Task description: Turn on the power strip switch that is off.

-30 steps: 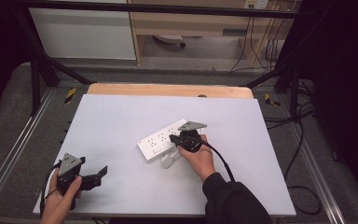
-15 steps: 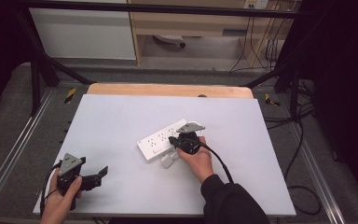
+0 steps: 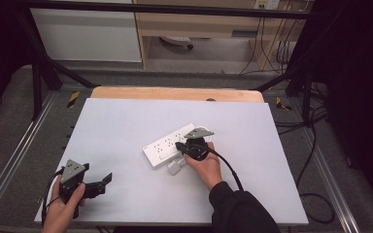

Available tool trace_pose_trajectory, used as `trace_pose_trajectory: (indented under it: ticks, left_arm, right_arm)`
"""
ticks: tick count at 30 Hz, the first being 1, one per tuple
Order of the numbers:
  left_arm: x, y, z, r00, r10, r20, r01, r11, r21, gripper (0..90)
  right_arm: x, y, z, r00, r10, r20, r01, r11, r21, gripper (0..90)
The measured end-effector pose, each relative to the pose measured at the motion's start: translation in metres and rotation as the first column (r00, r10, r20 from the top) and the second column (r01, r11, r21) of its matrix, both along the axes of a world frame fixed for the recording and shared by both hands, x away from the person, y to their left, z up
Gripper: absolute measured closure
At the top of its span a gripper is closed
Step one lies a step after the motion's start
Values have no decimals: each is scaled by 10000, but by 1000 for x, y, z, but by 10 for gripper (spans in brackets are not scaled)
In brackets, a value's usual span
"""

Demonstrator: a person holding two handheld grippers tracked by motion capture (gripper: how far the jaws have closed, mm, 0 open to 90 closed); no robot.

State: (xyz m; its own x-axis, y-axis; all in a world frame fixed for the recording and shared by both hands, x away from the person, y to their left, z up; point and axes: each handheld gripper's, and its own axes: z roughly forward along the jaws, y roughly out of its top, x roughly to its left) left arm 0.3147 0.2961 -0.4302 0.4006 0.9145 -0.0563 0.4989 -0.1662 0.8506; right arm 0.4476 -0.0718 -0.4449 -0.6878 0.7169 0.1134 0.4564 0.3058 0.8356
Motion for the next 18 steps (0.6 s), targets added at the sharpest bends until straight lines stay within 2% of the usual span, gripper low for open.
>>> trace_pose_trajectory:
  ticks: [18]
  left_arm:
    - [0, 0, -1, 10000, -1, -75, 2, 10000, 73, 70]
  right_arm:
    - [-1, 1, -1, 10000, -84, 39, 84, 10000, 31, 898]
